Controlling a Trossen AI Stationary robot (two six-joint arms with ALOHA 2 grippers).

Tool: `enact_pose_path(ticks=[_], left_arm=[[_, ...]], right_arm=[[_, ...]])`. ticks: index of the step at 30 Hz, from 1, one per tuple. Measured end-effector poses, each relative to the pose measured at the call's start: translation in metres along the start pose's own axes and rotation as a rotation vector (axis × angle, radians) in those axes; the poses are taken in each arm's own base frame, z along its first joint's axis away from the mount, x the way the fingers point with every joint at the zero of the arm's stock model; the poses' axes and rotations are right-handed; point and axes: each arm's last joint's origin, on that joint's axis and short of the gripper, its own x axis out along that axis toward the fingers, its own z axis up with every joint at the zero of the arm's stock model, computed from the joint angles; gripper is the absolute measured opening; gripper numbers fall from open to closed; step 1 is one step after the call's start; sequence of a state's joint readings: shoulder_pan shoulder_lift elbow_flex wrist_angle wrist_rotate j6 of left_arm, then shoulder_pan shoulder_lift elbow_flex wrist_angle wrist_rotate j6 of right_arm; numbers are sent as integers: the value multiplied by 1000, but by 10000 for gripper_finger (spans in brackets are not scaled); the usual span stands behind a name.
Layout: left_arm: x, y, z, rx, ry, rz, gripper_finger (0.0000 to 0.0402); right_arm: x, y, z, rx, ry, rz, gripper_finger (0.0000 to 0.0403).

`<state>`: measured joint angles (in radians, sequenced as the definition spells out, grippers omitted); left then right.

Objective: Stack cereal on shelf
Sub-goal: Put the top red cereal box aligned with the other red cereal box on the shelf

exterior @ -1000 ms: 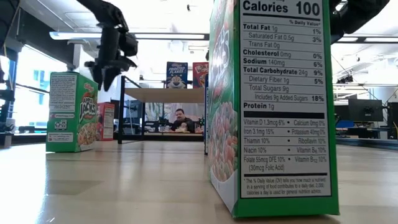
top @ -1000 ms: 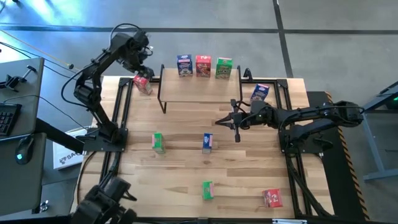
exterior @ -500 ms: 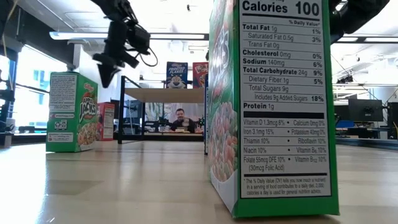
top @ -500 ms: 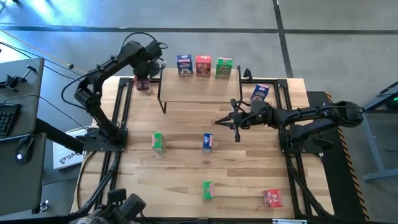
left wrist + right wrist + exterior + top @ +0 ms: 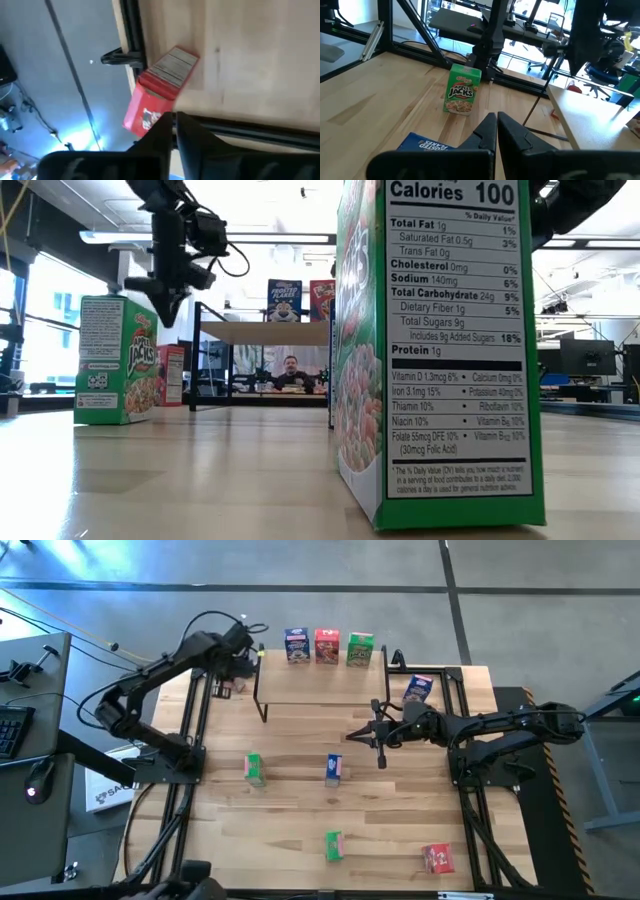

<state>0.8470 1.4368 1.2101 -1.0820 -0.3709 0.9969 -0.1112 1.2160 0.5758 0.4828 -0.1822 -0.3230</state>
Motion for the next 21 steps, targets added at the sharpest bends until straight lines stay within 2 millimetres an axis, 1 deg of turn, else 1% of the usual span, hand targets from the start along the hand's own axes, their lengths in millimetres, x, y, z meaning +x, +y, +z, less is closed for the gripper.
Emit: enact_pose_path(ticks=[4, 10, 13, 17, 21], left_arm=[[7, -3, 1, -4, 11, -15, 69], [12, 2, 5, -55, 15, 8, 170], [19, 2, 7, -56, 56, 4, 215], [30, 5, 11, -69, 126, 21, 252], [35, 7, 11, -83, 166, 34, 263]], right_arm=[[0, 0, 1, -2, -3, -11, 0], [0, -1, 1, -2, -3, -14, 0], [0, -1, 1, -2, -3, -14, 0], [0, -1, 1, -2, -3, -14, 0], [0, -1, 1, -1, -3, -14, 0]])
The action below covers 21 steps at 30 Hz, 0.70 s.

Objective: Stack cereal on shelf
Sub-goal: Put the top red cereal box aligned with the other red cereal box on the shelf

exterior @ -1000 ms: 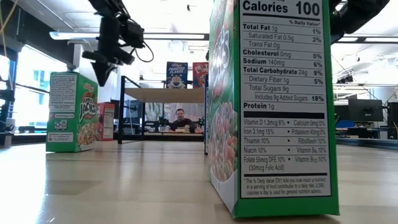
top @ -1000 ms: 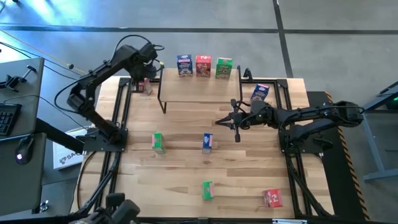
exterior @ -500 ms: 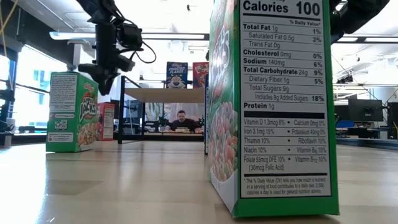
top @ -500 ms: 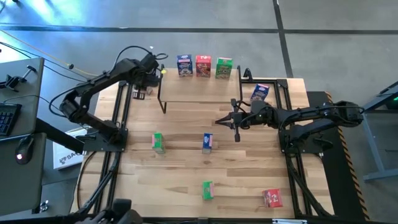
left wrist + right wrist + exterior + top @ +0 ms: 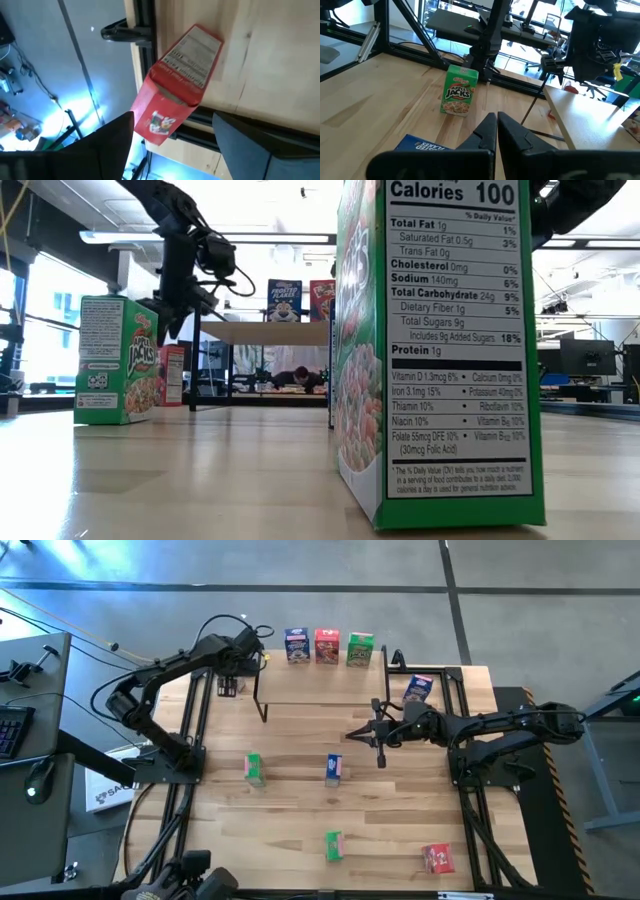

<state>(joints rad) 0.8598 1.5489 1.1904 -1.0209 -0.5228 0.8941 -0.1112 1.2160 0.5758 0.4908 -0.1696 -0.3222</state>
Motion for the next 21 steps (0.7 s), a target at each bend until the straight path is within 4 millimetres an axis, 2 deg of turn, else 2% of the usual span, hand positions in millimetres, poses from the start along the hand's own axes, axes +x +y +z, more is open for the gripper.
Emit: enact_pose_path(ticks=[10, 21], left_arm=[[3, 1, 0, -16, -11, -21, 262], [25, 3, 8, -52, 97, -22, 260]], right_arm=[[0, 0, 0, 2, -2, 7, 0], [0, 0, 1, 1, -8, 7, 1]])
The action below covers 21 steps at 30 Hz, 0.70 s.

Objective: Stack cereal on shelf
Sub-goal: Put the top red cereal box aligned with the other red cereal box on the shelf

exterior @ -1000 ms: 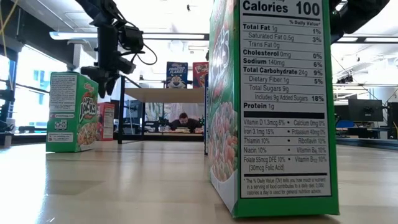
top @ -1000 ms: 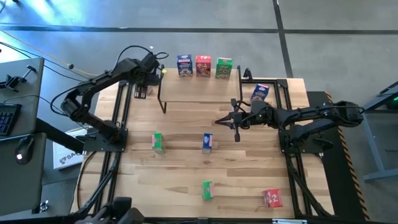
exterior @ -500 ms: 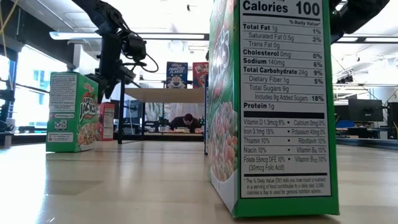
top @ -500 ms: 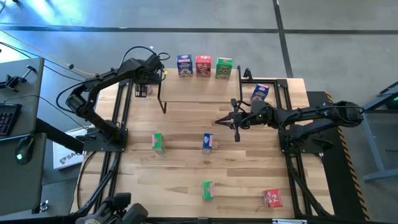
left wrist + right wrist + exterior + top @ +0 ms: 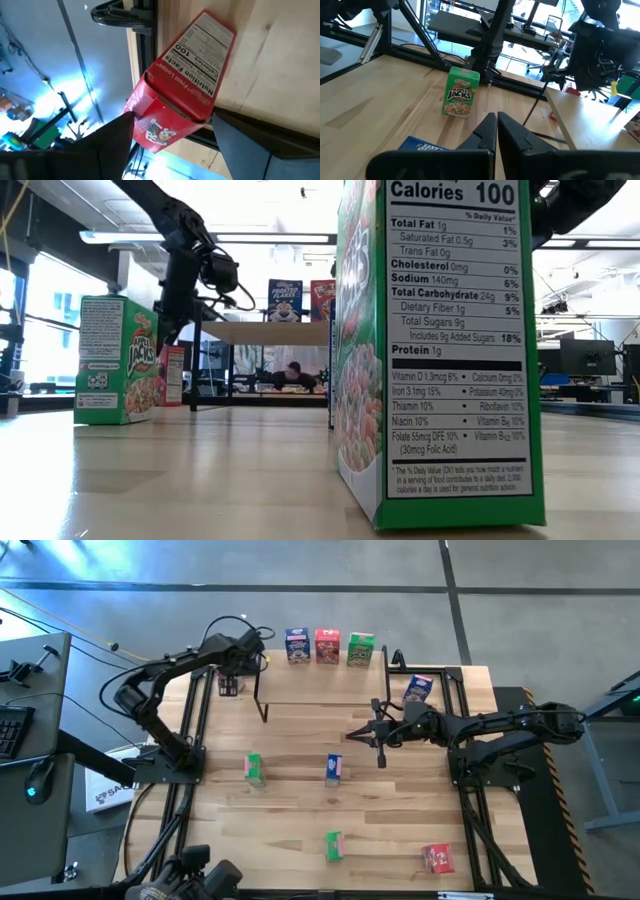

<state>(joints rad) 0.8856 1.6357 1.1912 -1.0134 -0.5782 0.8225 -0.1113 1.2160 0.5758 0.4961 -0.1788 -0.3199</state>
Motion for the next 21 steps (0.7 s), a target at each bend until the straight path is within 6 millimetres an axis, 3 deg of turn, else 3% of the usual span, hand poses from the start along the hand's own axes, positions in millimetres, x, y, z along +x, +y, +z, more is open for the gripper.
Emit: enact_pose_path(ticks=[7, 21], left_arm=[[0, 0, 0, -1, 4, 3, 228], [-6, 2, -3, -26, -39, 17, 78]], right_arm=[[0, 0, 0, 0, -1, -1, 1], [0, 0, 0, 0, -2, 0, 1]])
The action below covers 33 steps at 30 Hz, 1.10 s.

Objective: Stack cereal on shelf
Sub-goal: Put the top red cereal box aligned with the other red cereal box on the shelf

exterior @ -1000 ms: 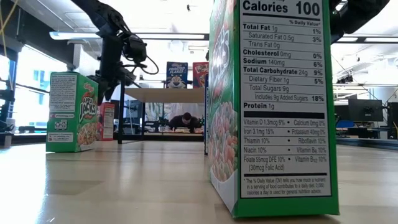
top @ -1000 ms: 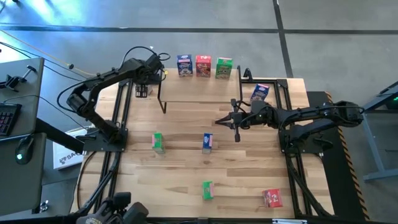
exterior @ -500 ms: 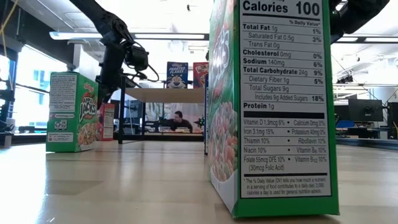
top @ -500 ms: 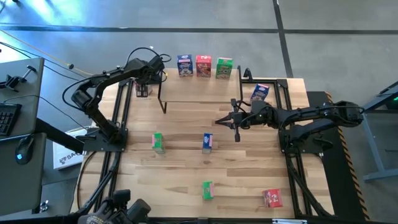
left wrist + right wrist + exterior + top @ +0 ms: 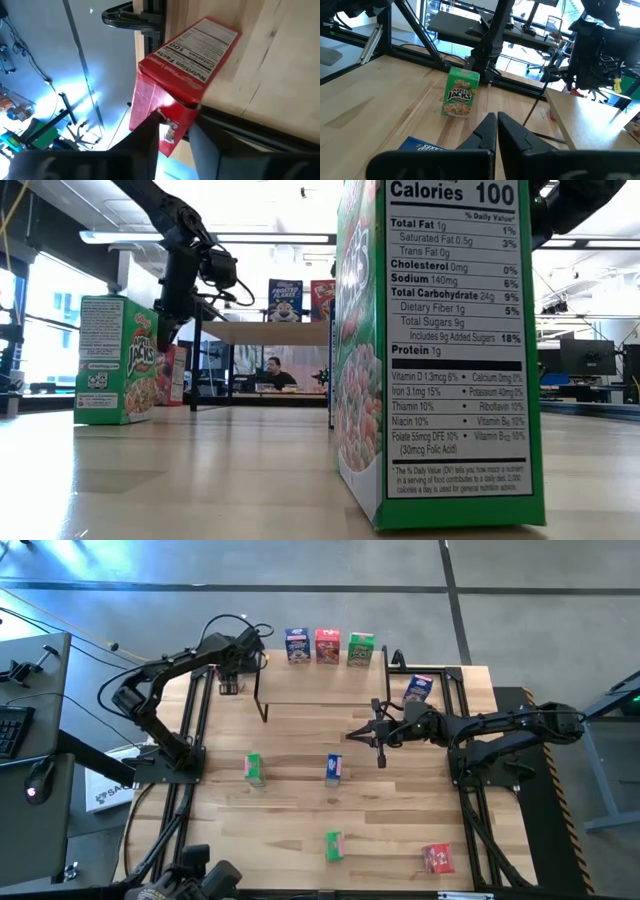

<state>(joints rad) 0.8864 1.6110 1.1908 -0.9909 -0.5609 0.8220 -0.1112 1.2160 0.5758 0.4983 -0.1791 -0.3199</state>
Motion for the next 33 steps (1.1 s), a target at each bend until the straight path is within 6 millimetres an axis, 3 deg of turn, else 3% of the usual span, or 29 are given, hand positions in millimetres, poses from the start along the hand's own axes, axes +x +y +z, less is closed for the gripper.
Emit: enact_pose_path(ticks=[10, 17, 24, 33], left_arm=[[-3, -1, -2, 10, -32, -28, 7], [-12, -6, -8, 16, -43, -63, 0], [-36, -17, -20, -40, -66, -68, 0], [-89, -45, -59, -160, -91, -9, 0]], right_arm=[[0, 0, 1, -2, -11, -4, 1], [0, -1, 1, -3, -14, -5, 1], [0, -1, 1, -3, -14, -5, 1], [0, -1, 3, -2, -28, -10, 1]])
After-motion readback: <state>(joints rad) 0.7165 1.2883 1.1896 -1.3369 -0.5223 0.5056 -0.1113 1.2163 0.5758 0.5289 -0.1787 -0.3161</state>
